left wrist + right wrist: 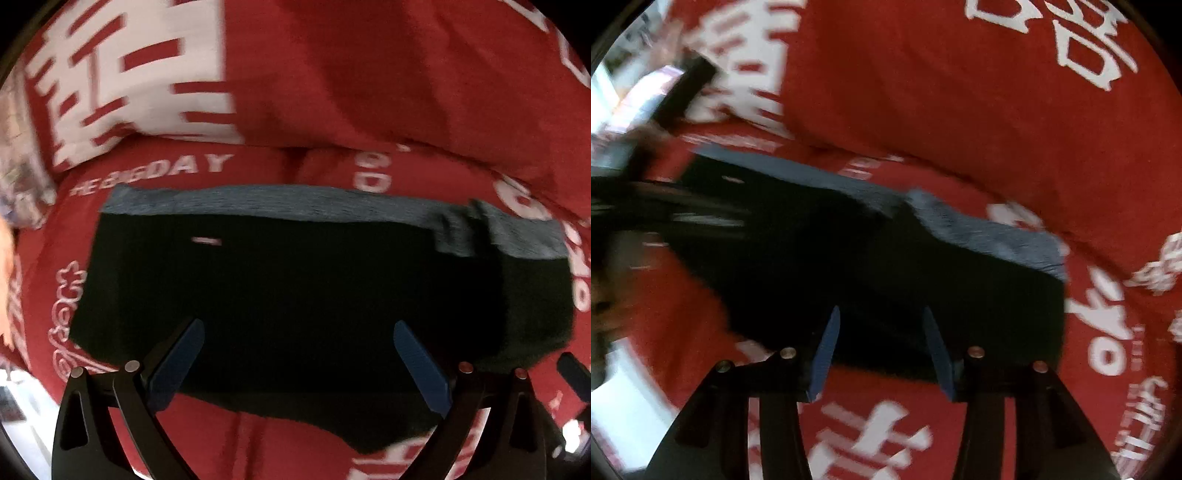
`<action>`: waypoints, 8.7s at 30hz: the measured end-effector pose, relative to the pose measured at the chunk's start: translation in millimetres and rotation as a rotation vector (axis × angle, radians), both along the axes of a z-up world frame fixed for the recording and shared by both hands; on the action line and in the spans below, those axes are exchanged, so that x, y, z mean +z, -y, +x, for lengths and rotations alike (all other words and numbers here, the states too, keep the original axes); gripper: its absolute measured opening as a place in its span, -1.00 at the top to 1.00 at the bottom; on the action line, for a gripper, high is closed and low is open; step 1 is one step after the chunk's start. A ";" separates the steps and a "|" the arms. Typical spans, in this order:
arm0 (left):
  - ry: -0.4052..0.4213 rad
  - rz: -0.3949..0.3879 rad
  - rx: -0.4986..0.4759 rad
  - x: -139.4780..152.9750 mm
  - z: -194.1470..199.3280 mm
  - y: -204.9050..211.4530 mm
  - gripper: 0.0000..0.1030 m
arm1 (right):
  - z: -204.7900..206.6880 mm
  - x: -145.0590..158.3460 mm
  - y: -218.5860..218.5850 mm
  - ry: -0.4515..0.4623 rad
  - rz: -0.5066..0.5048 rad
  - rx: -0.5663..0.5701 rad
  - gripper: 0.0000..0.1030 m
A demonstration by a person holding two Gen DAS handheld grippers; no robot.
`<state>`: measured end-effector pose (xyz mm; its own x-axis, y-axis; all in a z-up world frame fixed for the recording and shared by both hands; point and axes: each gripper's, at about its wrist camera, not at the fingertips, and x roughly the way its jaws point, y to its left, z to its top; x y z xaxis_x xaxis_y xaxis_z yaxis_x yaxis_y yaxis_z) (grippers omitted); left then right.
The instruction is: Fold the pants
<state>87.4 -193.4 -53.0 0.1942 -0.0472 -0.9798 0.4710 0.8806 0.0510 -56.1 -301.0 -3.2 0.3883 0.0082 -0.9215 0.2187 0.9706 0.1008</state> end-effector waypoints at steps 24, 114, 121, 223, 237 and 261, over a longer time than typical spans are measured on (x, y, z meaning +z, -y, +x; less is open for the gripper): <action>-0.279 -0.170 -0.199 -40.0 -46.3 114.1 -0.18 | -82.3 -119.9 156.6 0.111 1.020 -0.862 0.92; -0.010 0.018 -0.017 4.3 -6.0 3.1 -0.79 | 21.3 -88.0 90.8 -0.104 0.675 -0.480 0.40; -0.034 -0.002 0.050 5.4 11.9 -36.8 -0.79 | 39.7 -72.2 58.6 -0.102 0.601 -0.436 0.39; -0.147 -0.319 0.416 -13.7 77.0 -229.3 -0.22 | 105.4 -78.0 -78.0 -0.319 0.247 -0.006 -0.57; 0.375 0.225 -0.199 4.3 2.2 -147.2 0.22 | 280.6 -10.3 -120.4 -0.276 0.522 0.224 -0.59; 0.438 0.073 -0.230 61.9 -26.4 -99.7 0.22 | 275.9 -26.6 -123.5 -0.319 0.766 0.278 0.61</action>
